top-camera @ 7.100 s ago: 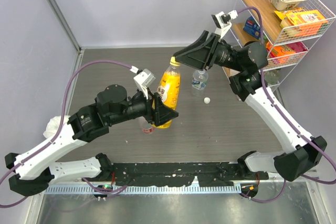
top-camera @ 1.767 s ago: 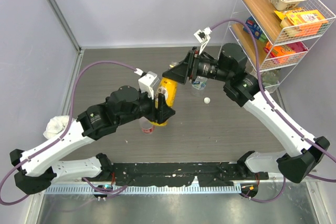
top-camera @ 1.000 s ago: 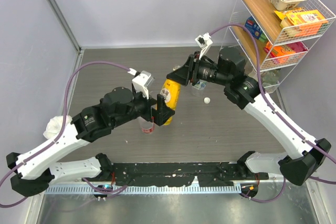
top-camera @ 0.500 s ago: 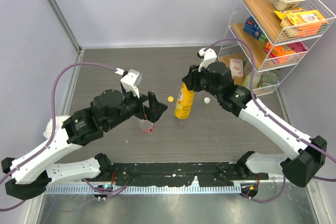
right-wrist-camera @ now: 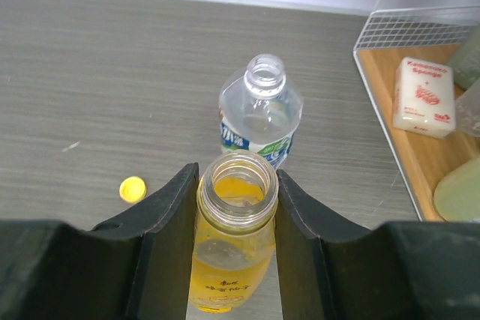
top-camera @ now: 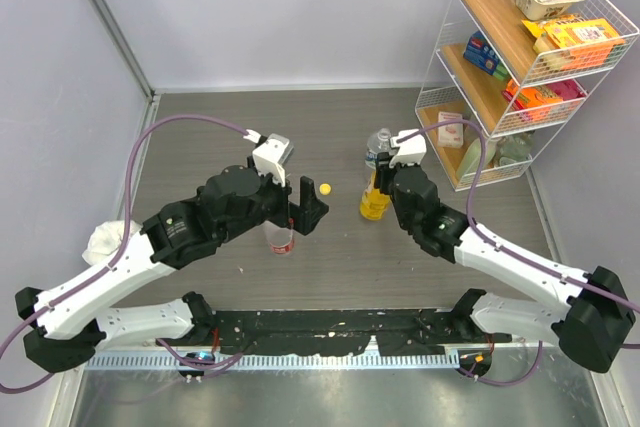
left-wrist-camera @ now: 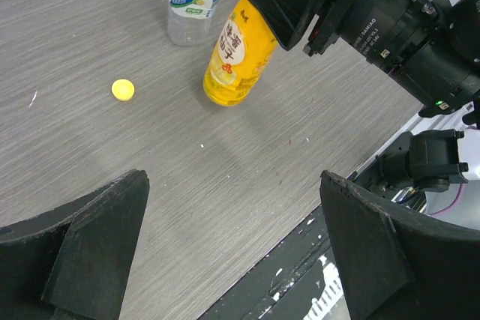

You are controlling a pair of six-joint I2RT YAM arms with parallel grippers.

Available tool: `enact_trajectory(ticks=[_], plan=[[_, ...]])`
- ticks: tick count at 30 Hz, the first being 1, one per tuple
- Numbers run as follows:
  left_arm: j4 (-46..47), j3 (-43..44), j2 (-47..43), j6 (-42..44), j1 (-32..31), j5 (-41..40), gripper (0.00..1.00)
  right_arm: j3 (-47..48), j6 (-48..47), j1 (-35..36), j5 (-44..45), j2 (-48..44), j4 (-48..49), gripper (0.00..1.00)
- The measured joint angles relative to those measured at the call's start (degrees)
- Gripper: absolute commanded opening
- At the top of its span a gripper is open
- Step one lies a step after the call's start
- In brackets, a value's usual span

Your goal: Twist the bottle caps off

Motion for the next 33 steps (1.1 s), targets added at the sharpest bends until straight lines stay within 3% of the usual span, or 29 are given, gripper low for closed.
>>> enact_trajectory(ticks=[11, 20, 22, 23, 27, 29, 33], plan=[[0.0, 0.0, 0.0, 0.5, 0.0, 0.6, 1.0, -5.3, -2.0, 0.8, 9.0, 0.3, 12.0, 0.02], [-0.2, 0.0, -0.1, 0.5, 0.0, 0.5, 1.0, -8.5, -2.4, 1.2, 12.3, 2.1, 13.4, 0.03], [-0.2, 0.0, -0.1, 0.5, 0.0, 0.6, 1.0, -8.7, -2.3, 1.2, 12.5, 2.2, 13.2, 0.15], [-0.2, 0.0, -0.2, 0.5, 0.0, 0.5, 1.0, -8.8, -2.3, 1.3, 12.6, 2.3, 13.0, 0.28], [-0.3, 0.0, -0.6, 0.4, 0.0, 0.5, 1.0, -9.4, -2.3, 1.6, 12.3, 2.2, 12.4, 0.58], [-0.4, -0.1, -1.0, 0.4, 0.0, 0.6, 1.0, -9.7, -2.0, 1.9, 12.2, 1.7, 12.4, 0.68], [-0.4, -0.5, -1.8, 0.1, 0.0, 0.5, 1.0, -9.8, -1.3, 2.0, 12.1, 0.4, 9.9, 0.77]])
